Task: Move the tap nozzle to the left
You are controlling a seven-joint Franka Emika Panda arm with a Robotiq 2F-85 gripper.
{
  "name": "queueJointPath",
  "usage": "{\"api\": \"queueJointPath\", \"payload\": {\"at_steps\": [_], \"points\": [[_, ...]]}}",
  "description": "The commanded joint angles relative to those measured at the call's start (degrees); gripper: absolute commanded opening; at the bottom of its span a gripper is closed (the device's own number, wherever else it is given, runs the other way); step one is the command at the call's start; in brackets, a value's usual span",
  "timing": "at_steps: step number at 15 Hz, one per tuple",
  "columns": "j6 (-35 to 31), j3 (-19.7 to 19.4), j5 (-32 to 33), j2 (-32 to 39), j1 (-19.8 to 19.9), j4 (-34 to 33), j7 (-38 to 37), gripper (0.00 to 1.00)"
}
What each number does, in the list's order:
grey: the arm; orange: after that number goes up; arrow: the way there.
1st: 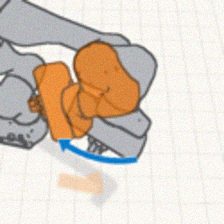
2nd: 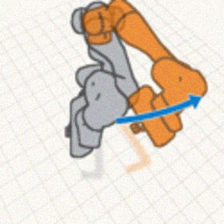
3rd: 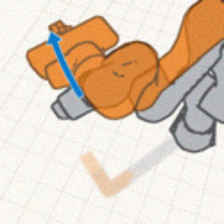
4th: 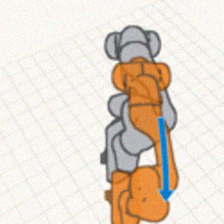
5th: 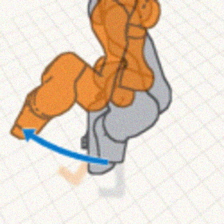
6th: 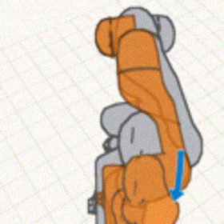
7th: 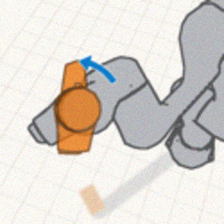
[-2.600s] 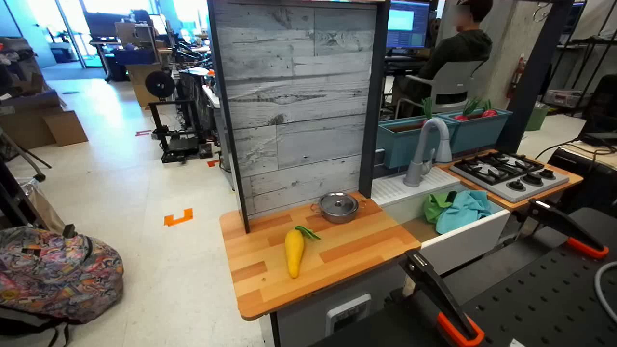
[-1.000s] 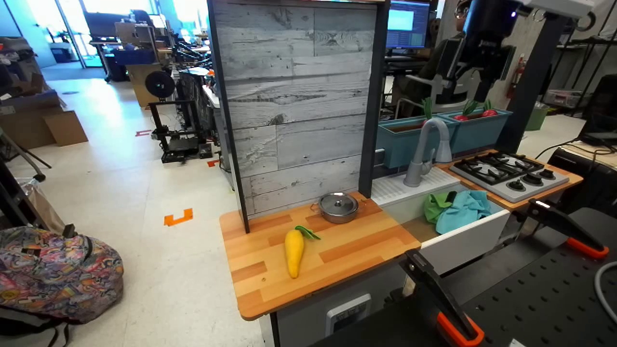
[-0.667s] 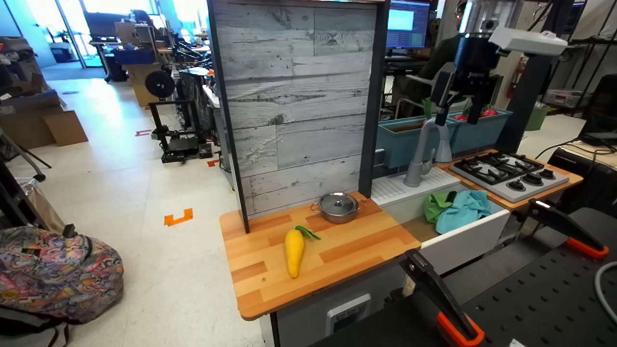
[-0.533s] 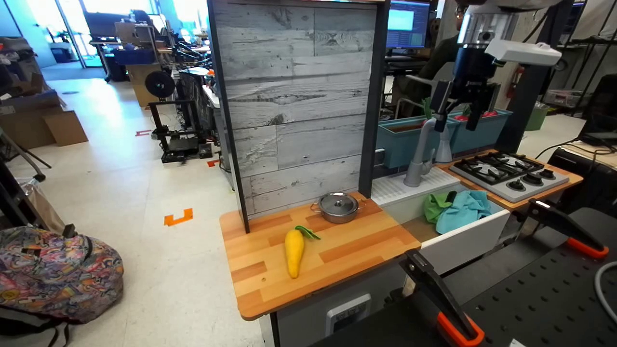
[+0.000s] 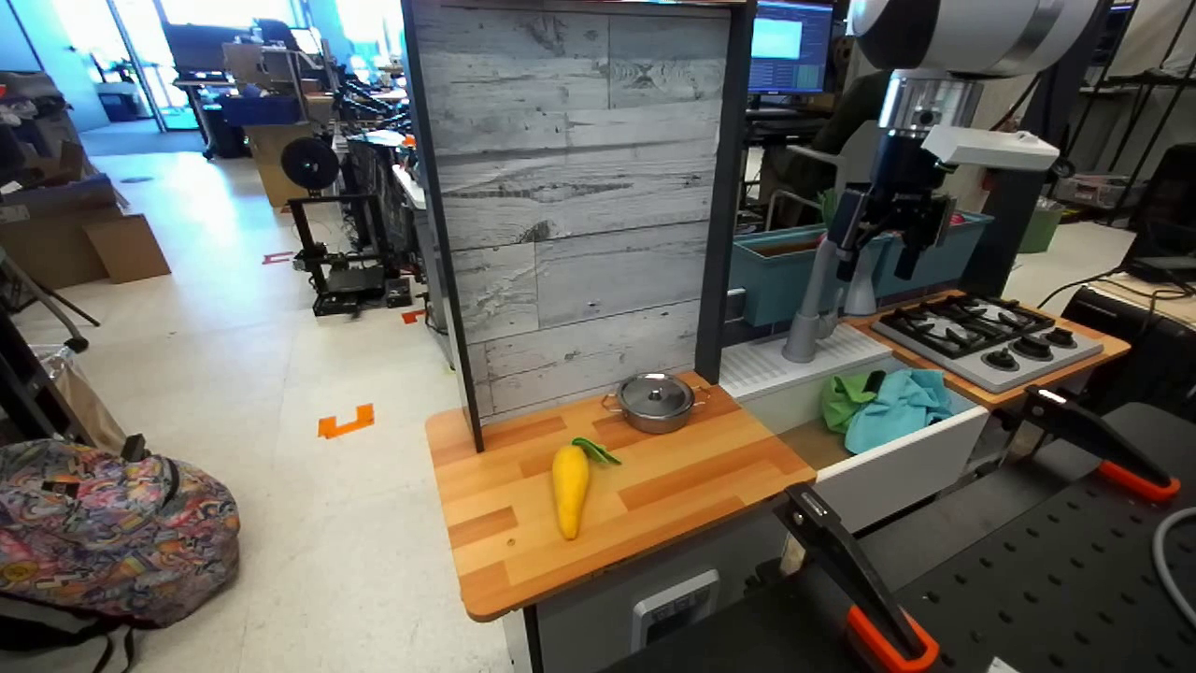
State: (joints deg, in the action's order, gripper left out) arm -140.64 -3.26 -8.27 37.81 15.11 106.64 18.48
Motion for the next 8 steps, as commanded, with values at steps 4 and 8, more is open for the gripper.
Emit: {"api": "queueJointPath", "payload": {"at_steps": [4, 8], "points": [[-0.58, 1.84, -0.42, 3.33, 1.51, -4.45, -0.09, 0.49], [-1.81, 2.45, -0.33, 2.29, 1.22, -2.55, 0.33, 0.19]]}}
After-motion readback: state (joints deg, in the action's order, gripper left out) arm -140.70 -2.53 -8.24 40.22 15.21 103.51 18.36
